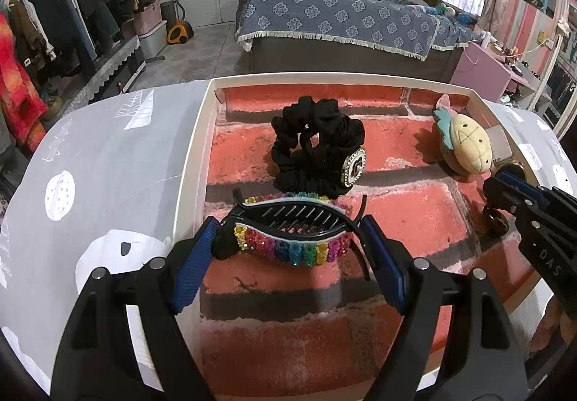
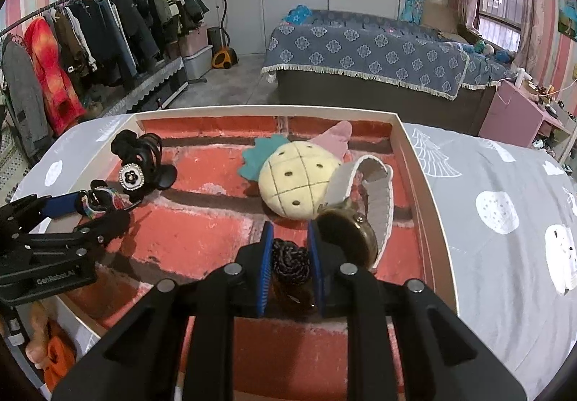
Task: Organize jewelry
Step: 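Open the left gripper to drop the claw clip while the right releases the braided tie, then move the left gripper to the orange scrunchie while the right approaches the cream flower scrunchie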
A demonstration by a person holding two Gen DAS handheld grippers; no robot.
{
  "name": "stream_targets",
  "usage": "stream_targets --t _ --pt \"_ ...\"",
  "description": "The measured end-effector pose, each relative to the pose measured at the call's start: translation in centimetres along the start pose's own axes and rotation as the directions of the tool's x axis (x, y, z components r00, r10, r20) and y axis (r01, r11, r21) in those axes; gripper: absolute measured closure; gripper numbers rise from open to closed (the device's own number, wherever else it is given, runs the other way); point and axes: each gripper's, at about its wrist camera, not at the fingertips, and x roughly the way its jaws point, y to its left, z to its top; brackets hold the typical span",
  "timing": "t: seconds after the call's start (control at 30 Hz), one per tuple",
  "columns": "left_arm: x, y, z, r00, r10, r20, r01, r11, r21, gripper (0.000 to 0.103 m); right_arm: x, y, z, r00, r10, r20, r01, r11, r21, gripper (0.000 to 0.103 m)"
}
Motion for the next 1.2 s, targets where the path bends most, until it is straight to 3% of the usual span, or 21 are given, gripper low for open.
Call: stream_targets --t 0.1,0.17,0.3,0.37,0.53,0.77,0.97,1.2 --pt "-0.3 -0.1 0.0 1.0 0.007 0.01 -0.007 1.0 0.006 0.023 -0.2 -0.1 0.0 1.0 -0.004 0.006 0.004 1.0 -0.001 0.082" --pt "-0.7 -0.1 0.0 1.0 0.019 0.022 -0.019 1.0 0.005 0.019 -0.7 -0.1 0.1 1.0 0.004 0.013 -0.004 1.0 0.003 0.068" --pt "-2.0 -0.1 0.0 0.999 0.006 0.041 -0.006 1.0 -0.001 0.016 -2.1 -0.6 0.5 0.999 0.014 0.033 -0.015 1.0 0.022 0.061" --pt "-3.2 -0.2 0.0 0.998 -0.001 0.058 0.001 1.0 0.0 0.015 -3.3 -1.1 0.6 0.999 0.024 0.047 -0.026 0.999 0.039 0.05" --pt "-7.2 -0.2 0.4 0.992 0.001 0.13 -0.001 1.0 -0.001 0.007 -6.7 -2.6 1.0 0.994 0.021 0.104 -0.029 0.997 0.075 0.034" --pt "-12.5 1.2 -0.6 0.986 0.019 0.168 -0.018 1.0 -0.007 0.005 -12.3 -4.9 -0.3 0.987 -0.05 0.153 0.038 0.996 0.079 0.013" --pt "-15.0 2.2 -3.5 0.984 0.03 0.175 -0.025 0.999 -0.029 0.005 -15.7 -7.8 -3.2 0.981 -0.116 0.158 0.101 0.99 0.102 0.012" --pt "-15.3 2.6 -7.4 0.987 0.048 0.155 -0.039 0.997 -0.06 0.005 -17.5 -10.8 -7.4 0.974 -0.182 0.135 0.165 0.978 0.13 0.012"
